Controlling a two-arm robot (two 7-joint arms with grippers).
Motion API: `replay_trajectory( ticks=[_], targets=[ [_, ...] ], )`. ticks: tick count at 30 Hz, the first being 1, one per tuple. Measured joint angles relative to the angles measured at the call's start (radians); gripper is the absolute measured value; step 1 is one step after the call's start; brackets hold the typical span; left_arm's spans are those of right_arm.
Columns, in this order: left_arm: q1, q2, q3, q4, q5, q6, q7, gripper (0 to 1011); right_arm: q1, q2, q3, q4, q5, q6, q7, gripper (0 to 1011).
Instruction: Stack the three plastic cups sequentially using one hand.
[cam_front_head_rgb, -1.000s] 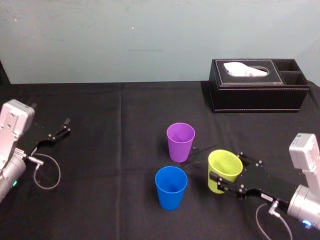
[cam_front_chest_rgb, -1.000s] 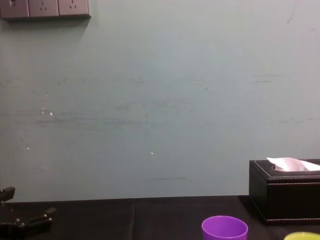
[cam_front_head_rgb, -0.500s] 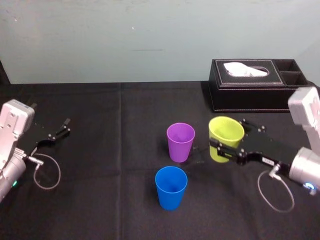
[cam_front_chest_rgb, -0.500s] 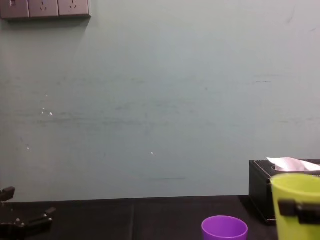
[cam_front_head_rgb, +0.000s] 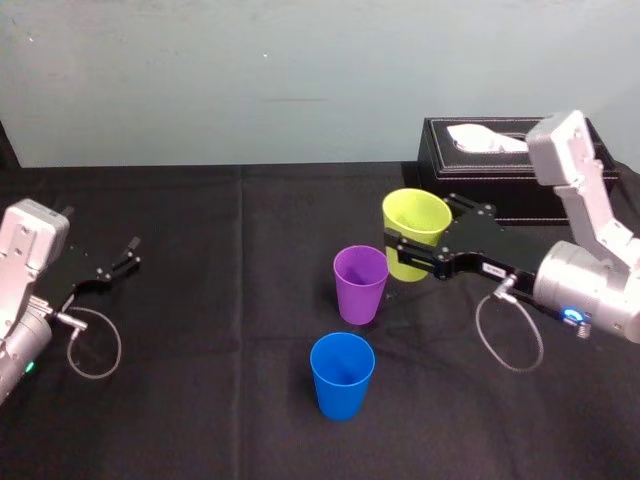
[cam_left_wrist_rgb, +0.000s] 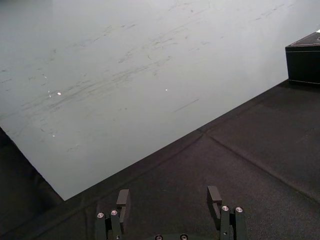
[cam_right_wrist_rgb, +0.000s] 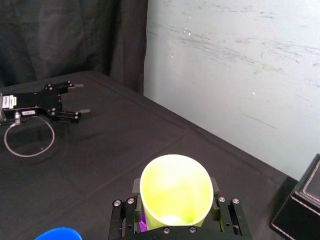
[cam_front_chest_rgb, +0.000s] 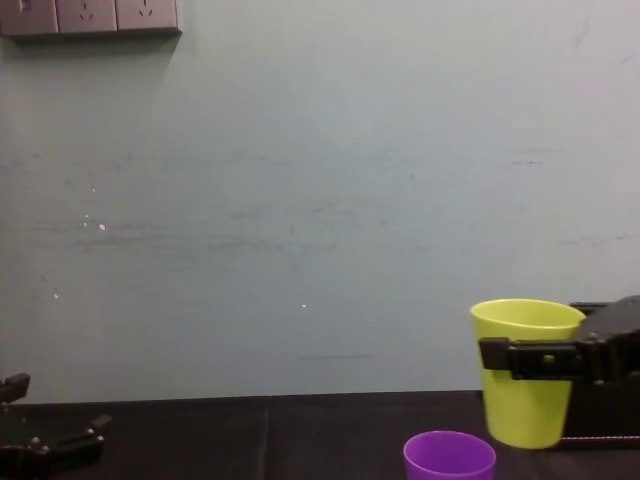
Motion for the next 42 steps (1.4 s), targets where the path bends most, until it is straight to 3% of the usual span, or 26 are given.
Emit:
replay_trajectory(
  ticks=[16,42],
  targets=[
    [0.000,0.000,0.000,0.000,0.000,0.000,0.000,1010,0.087,-0.070,-0.084,0.068,-0.079,0.006,-0.025,743],
    [0.000,0.000,0.000,0.000,0.000,0.000,0.000,1010,0.100,-0.112,-0.103,0.113,-0.123,-0.007,-0.010,743]
  ],
)
